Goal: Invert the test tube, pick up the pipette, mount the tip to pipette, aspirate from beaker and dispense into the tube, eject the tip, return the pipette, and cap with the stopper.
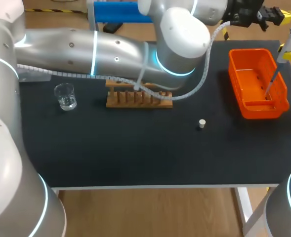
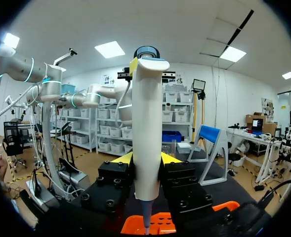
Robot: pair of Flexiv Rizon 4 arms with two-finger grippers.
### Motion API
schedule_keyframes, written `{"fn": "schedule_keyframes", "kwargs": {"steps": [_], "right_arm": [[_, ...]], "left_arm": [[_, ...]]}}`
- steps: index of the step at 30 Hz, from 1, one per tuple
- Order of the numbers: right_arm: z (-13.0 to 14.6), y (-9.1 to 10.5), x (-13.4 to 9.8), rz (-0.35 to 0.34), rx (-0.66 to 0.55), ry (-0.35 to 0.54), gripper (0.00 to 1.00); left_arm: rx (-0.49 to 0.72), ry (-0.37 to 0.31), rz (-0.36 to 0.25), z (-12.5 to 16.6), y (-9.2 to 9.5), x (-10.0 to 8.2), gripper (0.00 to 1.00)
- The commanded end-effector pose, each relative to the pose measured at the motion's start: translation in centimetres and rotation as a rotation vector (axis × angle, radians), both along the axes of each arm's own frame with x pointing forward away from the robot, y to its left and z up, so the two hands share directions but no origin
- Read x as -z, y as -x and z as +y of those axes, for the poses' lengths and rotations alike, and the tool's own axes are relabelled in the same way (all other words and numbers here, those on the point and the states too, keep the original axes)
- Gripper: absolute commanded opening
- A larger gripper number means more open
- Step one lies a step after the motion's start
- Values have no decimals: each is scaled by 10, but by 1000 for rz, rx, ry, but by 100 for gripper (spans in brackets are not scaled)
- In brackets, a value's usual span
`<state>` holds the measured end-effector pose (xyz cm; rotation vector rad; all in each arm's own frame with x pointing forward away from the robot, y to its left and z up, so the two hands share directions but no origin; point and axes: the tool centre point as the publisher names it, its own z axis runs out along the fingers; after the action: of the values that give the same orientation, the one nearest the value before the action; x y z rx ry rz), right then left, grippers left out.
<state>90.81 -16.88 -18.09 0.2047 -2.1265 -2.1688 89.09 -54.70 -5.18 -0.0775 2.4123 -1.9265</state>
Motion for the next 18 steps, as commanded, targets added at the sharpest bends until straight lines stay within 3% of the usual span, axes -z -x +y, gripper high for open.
{"fn": "schedule_keyframes", "kwargs": {"steps": [1,18], "right_arm": [[0,1,-1,-1,0,3,0],[0,1,-1,-1,0,3,0]], "left_arm": [[13,96,-14,-7,-4,5,0],[53,109,6,-21,-10,19,0]]}}
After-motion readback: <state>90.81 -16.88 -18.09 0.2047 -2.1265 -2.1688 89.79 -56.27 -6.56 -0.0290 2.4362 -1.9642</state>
